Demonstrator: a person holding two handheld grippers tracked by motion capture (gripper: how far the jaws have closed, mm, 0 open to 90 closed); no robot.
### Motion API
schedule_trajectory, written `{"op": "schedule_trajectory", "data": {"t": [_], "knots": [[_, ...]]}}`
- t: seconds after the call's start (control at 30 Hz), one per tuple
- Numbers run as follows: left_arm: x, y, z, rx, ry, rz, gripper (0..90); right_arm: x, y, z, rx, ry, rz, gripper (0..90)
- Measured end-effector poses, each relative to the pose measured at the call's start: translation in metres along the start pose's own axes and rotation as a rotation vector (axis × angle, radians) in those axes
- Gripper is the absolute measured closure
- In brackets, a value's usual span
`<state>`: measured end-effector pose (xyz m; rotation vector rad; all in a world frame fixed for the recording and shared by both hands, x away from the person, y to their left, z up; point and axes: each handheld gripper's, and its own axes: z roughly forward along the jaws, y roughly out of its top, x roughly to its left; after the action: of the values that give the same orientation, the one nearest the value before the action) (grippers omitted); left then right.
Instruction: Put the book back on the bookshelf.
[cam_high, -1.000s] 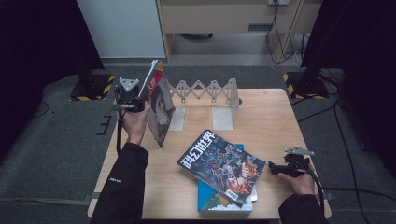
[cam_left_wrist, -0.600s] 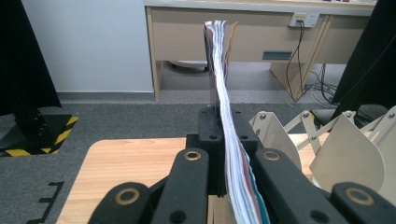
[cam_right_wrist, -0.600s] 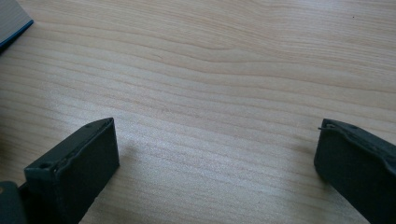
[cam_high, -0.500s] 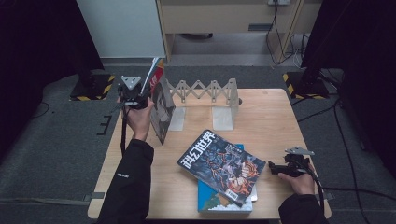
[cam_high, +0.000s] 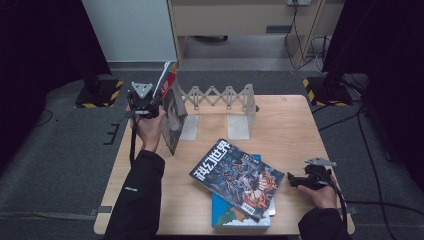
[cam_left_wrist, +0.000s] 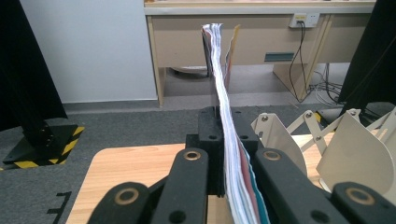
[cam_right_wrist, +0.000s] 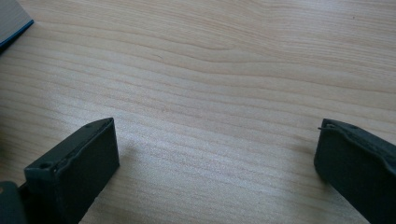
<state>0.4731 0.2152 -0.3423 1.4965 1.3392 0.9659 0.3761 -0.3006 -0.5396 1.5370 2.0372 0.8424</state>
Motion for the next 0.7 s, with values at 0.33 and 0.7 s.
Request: {"op": "schedule_trajectory", "data": {"t": [0.33,0.7], "knots": [[0.003,0.004,-0.013,-0.022,-0.063,-0.006,72.5,0.000,0.000,0.000,0.000,0.000,0.000,0.2],[0.013,-0.003,-0.040,-0.061,-0.175,-0.053,56.0,0.000,0.000,0.000,0.000,0.000,0.000,0.2]]}}
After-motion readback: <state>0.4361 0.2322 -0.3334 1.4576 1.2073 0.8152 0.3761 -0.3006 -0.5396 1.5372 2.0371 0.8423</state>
